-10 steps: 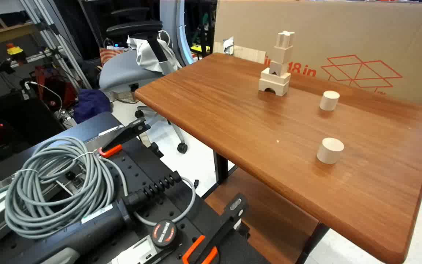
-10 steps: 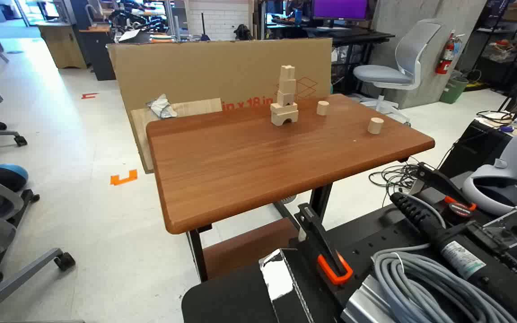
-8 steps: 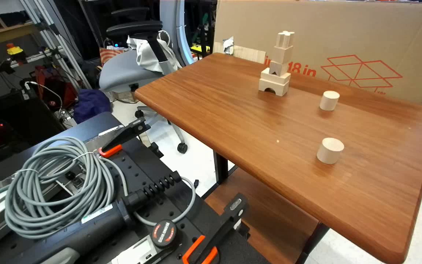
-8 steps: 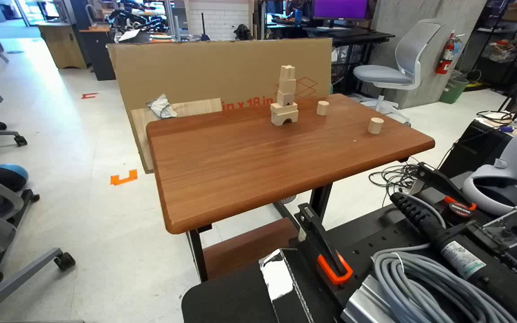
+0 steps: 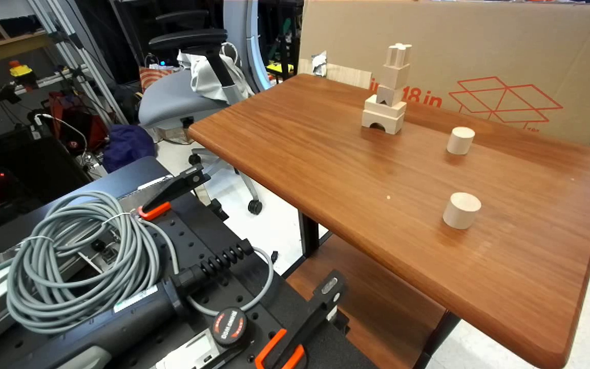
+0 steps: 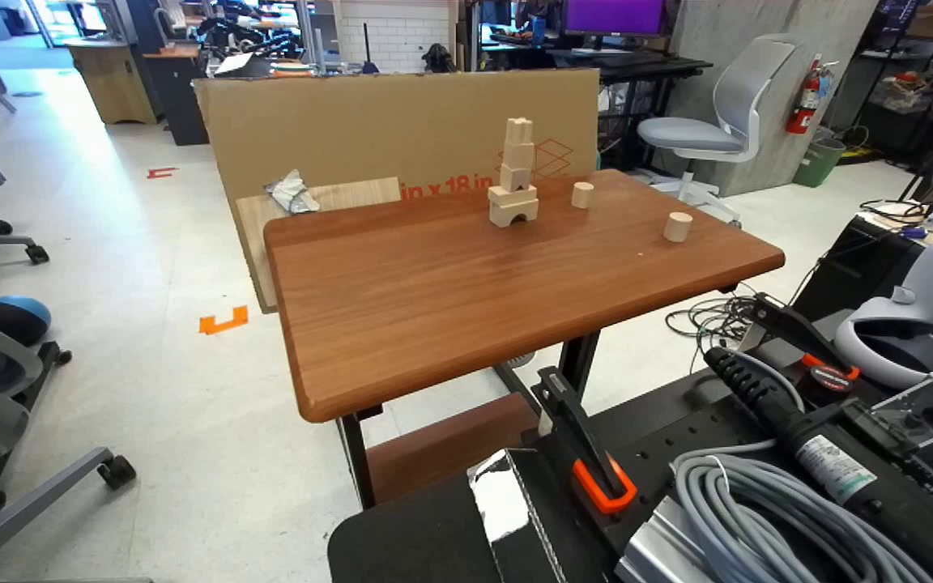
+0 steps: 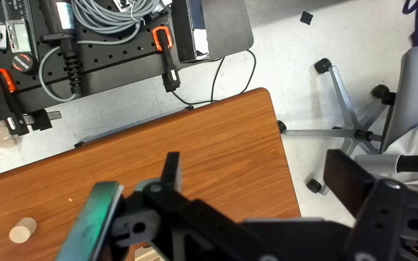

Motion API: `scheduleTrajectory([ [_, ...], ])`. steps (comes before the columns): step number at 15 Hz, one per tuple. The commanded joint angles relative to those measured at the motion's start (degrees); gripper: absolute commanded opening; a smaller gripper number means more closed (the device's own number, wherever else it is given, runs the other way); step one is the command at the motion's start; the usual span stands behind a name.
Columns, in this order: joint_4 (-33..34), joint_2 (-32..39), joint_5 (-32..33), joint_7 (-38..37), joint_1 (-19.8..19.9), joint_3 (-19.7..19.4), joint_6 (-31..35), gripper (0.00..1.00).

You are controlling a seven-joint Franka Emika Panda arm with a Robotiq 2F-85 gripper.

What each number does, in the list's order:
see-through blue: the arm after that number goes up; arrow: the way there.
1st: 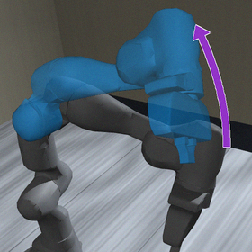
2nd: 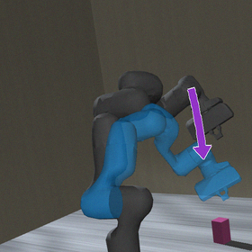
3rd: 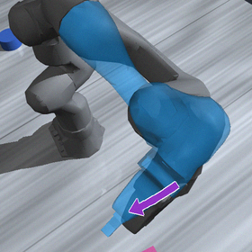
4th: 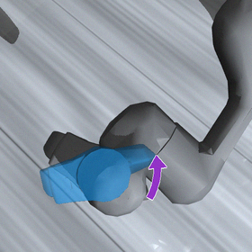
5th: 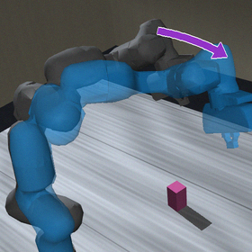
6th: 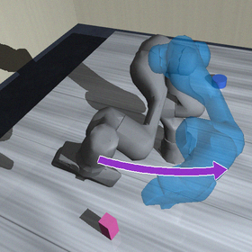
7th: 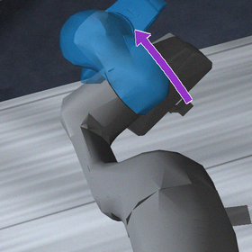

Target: Move the object to the backward to the left

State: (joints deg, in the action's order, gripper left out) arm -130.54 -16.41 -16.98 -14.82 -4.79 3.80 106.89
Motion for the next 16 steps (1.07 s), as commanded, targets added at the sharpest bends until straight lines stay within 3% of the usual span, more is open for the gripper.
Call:
scheduleTrajectory([
  [1, 0.09, 0.01, -0.11, 0.11, 0.55, 0.48, -0.14, 1.0],
  [7, 0.03, 1.45, 0.7, 1.16, 2.11, -0.71, 3.21, 1.0],
  [16, 5.13, 10.04, 14.98, 5.71, 8.34, -5.14, 16.96, 1.0],
])
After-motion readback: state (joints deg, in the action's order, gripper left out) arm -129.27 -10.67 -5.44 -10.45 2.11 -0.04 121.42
